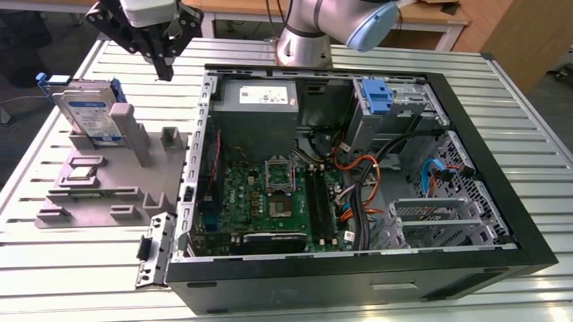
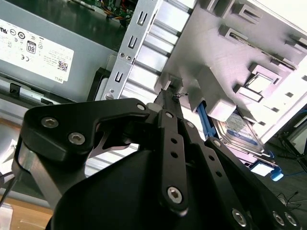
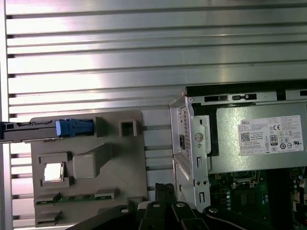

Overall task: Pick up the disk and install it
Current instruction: 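Reach for the disk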

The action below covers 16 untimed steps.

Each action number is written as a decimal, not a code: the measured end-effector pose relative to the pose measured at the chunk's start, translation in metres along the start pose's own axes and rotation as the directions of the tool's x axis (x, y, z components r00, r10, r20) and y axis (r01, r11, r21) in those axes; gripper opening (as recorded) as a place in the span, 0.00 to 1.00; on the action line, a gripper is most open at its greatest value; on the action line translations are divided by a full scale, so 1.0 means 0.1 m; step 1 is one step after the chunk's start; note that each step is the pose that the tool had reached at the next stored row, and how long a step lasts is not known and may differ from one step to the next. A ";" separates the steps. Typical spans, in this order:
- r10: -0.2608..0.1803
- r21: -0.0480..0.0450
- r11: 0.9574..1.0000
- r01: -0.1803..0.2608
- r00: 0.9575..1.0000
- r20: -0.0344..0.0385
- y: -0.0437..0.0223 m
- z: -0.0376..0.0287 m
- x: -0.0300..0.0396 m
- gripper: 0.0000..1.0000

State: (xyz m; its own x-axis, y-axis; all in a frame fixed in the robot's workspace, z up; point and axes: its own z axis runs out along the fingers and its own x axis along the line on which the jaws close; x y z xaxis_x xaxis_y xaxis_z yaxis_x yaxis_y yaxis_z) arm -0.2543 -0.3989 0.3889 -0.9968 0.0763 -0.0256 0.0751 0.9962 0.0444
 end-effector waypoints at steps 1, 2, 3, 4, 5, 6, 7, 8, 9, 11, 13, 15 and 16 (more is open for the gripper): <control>0.000 0.000 1.000 0.000 1.000 0.000 0.000 0.000 0.002 0.10; 0.000 0.000 1.000 0.000 1.000 0.000 -0.001 0.001 0.005 0.10; 0.000 0.000 1.000 0.000 1.000 0.000 -0.001 0.001 0.011 0.10; 0.000 0.000 1.000 0.000 1.000 0.000 -0.002 0.000 0.017 0.10; 0.000 0.000 1.000 0.000 1.000 0.000 -0.002 0.000 0.025 0.10; 0.000 0.000 1.000 0.000 1.000 0.000 -0.003 0.000 0.033 0.10; 0.000 0.000 1.000 0.000 1.000 0.000 -0.003 0.000 0.043 0.10; 0.000 0.000 1.000 0.000 1.000 0.000 -0.004 0.001 0.054 0.10; 0.000 0.000 1.000 0.000 1.000 0.000 -0.005 0.000 0.066 0.10; 0.000 0.000 1.000 0.000 1.000 0.000 -0.007 0.000 0.093 0.10; 0.000 0.000 1.000 0.000 1.000 0.000 -0.008 0.000 0.102 0.10; 0.000 0.000 1.000 0.000 1.000 0.000 -0.008 0.000 0.103 0.10; 0.000 0.000 1.000 0.000 1.000 0.000 -0.008 0.000 0.103 0.10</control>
State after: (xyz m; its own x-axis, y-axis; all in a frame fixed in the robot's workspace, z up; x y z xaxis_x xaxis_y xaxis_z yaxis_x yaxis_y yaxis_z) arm -0.2646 -0.3989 0.3886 -0.9968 0.0761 -0.0258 0.0749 0.9962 0.0445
